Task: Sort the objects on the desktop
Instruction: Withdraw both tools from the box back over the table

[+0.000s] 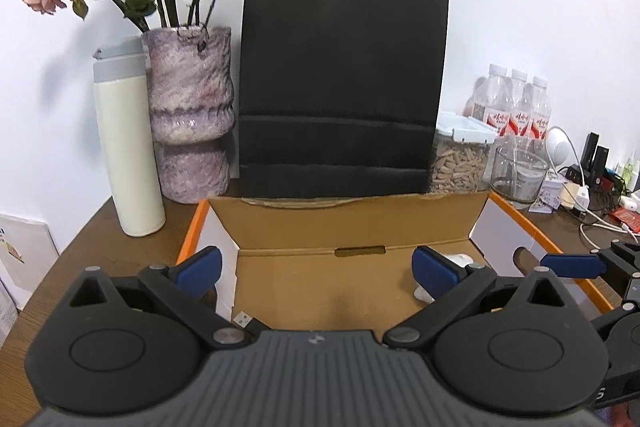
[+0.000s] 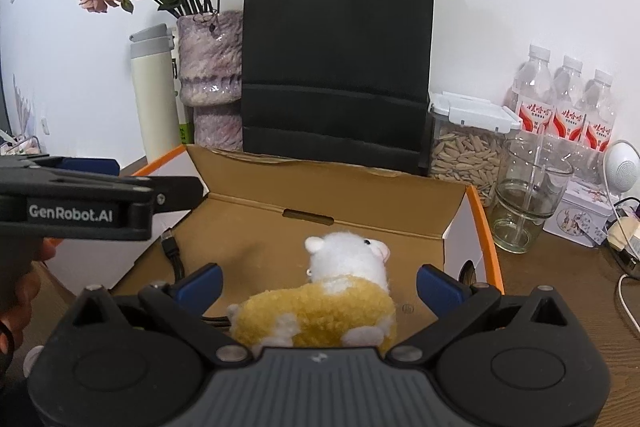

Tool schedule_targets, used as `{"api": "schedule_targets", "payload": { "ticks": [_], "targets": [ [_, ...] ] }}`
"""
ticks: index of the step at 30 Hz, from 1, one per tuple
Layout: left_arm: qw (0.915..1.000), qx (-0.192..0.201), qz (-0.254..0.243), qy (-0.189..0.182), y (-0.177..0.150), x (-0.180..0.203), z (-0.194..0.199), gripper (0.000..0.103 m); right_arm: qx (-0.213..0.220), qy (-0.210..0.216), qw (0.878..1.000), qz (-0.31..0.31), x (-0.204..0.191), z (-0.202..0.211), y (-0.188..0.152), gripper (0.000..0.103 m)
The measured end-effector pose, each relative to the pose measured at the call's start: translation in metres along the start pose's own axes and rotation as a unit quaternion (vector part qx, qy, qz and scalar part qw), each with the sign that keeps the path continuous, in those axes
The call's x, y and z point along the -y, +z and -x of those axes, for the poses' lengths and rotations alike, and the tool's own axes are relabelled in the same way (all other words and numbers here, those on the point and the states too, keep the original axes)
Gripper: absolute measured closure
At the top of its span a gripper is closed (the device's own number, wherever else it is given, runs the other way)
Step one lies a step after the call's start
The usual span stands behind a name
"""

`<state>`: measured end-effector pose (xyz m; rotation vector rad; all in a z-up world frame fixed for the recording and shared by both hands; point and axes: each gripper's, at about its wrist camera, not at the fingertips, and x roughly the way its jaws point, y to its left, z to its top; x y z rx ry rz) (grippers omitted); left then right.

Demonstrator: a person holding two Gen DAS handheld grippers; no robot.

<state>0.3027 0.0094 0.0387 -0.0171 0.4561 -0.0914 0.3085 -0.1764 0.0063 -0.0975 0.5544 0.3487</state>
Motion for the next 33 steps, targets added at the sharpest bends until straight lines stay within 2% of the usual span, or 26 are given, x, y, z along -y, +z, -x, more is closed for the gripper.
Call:
{"api": "schedule_targets", "payload": {
  "ticks": [14,33],
  "targets": [
    [0.9989,0.046,0.008,-0.009,0.005,-0.004,0.053,0.000,0.045,-0.002,0.999,0.007,-0.007,0.043,0.003,0.000],
    [0.9987,0.047,0.004,-0.018,-0.024,0.001,0.129,0.000,0.064,-0.021,0.998,-0.006,-0.013,0.118,-0.030,0.000]
  ]
}}
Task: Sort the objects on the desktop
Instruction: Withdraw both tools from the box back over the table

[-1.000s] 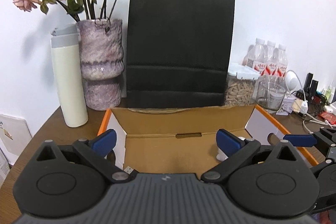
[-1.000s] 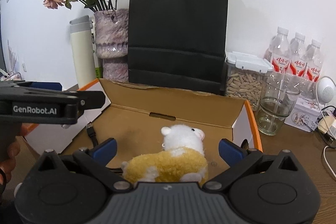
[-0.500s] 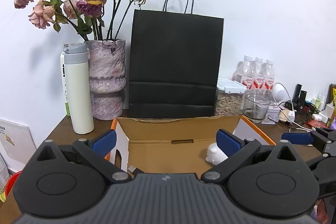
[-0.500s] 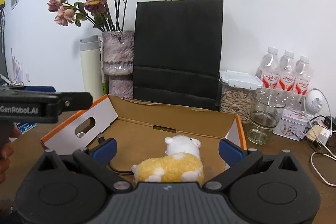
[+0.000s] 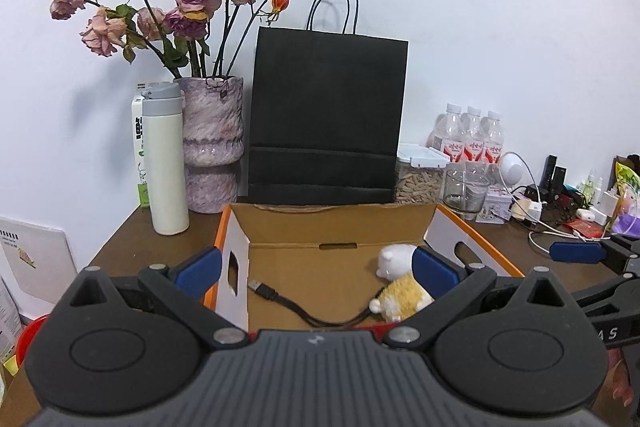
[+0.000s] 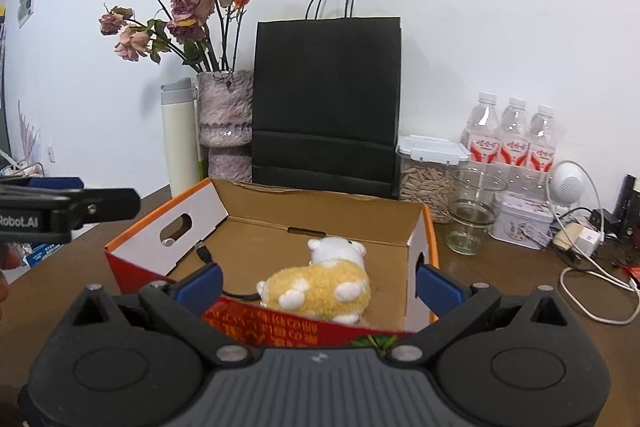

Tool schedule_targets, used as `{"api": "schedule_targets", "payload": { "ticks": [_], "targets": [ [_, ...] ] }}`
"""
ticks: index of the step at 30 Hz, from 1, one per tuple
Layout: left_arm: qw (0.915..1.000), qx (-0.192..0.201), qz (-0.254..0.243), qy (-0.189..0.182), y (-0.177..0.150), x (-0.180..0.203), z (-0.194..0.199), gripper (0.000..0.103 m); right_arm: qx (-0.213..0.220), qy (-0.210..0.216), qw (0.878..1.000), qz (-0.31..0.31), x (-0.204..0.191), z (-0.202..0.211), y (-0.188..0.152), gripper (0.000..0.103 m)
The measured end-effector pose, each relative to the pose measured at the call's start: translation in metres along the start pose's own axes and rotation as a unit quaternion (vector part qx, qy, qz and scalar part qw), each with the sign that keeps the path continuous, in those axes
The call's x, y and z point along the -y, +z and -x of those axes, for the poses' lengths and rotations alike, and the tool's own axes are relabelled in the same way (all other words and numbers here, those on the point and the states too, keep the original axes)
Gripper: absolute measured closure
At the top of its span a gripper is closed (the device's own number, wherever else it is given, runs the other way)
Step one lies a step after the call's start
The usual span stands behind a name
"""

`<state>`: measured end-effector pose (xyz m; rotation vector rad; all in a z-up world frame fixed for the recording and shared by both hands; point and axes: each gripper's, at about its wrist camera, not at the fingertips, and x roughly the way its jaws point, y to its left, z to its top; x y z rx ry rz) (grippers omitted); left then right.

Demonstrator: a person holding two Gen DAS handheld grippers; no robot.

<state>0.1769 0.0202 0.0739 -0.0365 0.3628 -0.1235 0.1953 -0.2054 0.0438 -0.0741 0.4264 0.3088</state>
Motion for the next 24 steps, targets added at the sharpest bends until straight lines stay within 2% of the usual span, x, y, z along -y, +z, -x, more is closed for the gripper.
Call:
{"api": "schedule_targets", "payload": {
  "ticks": [8,24],
  "targets": [
    [0.9998,-0.013,0.012,-0.002,-0.021,0.000,0.025,0.000,-0.005,0.000,1.000,-0.008,-0.003,0.026,-0.020,0.000],
    [0.9984,-0.050,0.020,0.016,-0.067,-0.010,0.053,0.000,-0.034,0.000,0.999,-0.016,-0.008,0.065,-0.077,0.000]
  ]
}}
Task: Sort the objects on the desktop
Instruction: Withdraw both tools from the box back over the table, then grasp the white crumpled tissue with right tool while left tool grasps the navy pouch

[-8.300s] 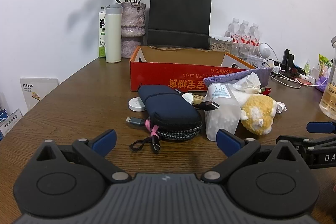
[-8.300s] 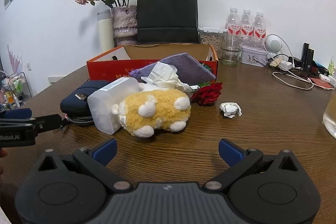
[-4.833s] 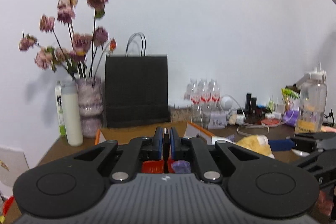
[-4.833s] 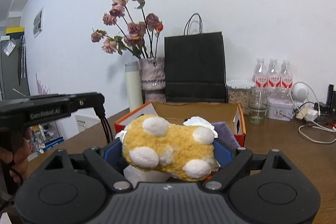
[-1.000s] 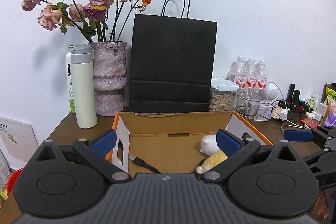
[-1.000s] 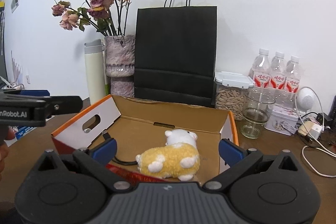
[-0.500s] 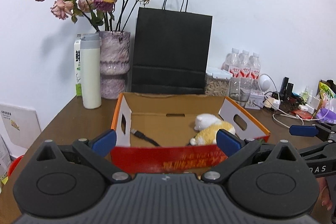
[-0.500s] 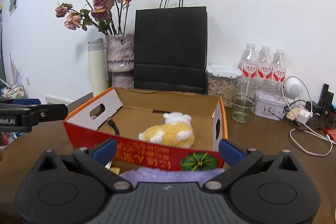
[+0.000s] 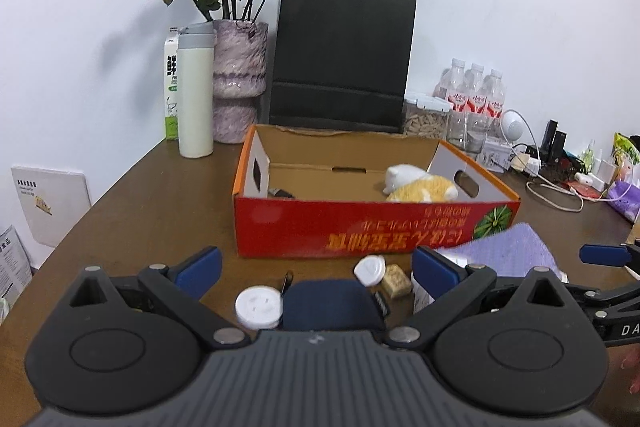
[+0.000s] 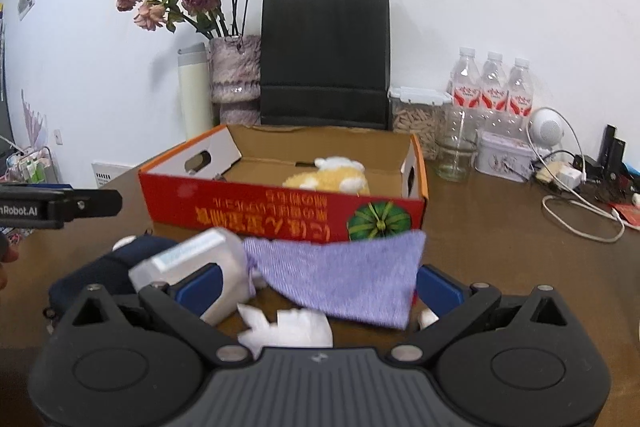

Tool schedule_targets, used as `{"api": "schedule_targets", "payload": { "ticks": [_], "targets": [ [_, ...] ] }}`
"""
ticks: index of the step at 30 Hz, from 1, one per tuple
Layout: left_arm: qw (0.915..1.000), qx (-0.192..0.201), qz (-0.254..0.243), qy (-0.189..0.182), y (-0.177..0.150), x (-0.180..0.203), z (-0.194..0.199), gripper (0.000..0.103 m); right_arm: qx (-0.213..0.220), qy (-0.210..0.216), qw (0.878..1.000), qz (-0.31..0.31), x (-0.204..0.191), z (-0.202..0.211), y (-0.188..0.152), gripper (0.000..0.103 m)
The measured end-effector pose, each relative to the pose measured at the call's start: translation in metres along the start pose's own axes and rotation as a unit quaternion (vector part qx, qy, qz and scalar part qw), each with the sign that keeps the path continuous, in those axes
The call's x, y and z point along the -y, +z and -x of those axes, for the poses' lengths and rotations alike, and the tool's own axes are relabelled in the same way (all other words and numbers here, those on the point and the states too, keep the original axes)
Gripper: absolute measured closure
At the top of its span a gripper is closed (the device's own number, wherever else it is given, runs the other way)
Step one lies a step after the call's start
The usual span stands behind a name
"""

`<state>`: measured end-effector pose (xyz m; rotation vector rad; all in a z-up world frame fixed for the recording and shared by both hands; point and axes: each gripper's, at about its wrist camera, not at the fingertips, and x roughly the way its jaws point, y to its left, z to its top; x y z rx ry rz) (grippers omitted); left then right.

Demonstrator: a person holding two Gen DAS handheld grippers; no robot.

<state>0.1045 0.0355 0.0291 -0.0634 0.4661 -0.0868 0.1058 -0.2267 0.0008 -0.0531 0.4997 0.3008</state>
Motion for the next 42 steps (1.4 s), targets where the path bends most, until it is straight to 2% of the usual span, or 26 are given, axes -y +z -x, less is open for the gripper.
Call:
{"api": "schedule_targets", "payload": {
  "ticks": [8,18,31,42],
  "targets": [
    [0.9999,-0.014,-0.004,0.008,-0.018,-0.002,0.010,0.000,-0.023,-0.013,1.000,-0.015,0.010,0.009,-0.027,0.000],
    [0.9994,-0.025,0.008,0.025,-0.034,0.001,0.017,0.000,-0.033,-0.026,0.999,-0.019,0.014,0.015,-0.042,0.000],
    [0.9983,-0.054,-0.013,0.019,-0.029,0.015,-0.003,0.000,-0.043,-0.002,0.999,-0.002,0.000,0.003,-0.038,0.000],
    [0.9957,-0.087,0.002,0.031,-0.025,0.010,-0.028,0.000,-0.062,-0.005,0.998,0.007,-0.009,-0.019,-0.033,0.000]
  ]
}}
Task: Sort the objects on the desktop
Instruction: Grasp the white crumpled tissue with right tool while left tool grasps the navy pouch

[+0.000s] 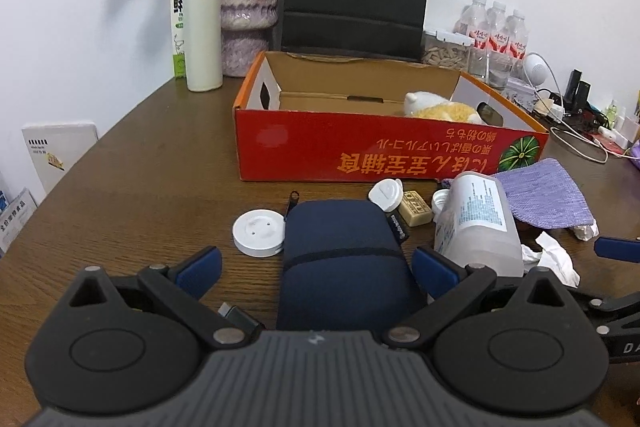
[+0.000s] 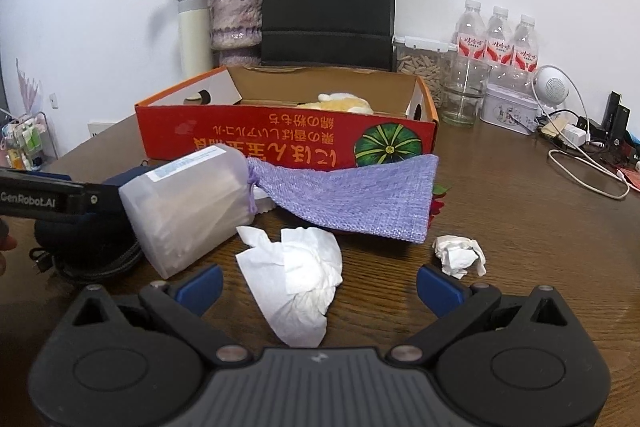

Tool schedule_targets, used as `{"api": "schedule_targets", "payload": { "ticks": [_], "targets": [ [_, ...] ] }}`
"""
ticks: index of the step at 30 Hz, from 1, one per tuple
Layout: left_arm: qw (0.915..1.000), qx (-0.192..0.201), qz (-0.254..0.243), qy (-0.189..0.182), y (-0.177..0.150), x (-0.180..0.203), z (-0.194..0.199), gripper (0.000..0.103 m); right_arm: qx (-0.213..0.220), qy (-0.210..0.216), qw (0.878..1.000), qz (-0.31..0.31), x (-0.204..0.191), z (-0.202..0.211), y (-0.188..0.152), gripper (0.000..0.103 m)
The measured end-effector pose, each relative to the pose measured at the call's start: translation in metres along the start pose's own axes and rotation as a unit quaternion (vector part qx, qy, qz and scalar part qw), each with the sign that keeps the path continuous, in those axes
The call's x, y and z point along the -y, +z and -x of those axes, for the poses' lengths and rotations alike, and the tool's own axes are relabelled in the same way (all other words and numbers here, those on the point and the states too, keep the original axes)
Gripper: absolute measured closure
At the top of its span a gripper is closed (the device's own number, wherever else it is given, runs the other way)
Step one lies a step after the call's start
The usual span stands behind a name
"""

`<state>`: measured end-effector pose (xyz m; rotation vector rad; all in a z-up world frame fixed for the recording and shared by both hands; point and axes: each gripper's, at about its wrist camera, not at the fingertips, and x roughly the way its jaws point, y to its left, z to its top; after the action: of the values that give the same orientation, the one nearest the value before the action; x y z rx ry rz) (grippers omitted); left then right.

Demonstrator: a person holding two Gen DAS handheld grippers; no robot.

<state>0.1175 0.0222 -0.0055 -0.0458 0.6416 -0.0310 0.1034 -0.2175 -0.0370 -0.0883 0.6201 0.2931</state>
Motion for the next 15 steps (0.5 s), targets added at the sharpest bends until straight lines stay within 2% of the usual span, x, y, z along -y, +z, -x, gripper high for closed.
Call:
{"api": "schedule_targets", "payload": {
  "ticks": [10,15],
  "targets": [
    [0.9997,-0.026,0.004,-0.001,0.001,0.002,-0.020,0.000,-0.023,-0.013,1.000,0.003,-0.002,-0.019,0.001,0.000],
    [0.9993,-0.035,0.015,-0.005,-0.001,-0.001,-0.027,0.000,-0.037,-0.012,0.999,-0.017,0.003,-0.026,0.001,0.000]
  ]
}}
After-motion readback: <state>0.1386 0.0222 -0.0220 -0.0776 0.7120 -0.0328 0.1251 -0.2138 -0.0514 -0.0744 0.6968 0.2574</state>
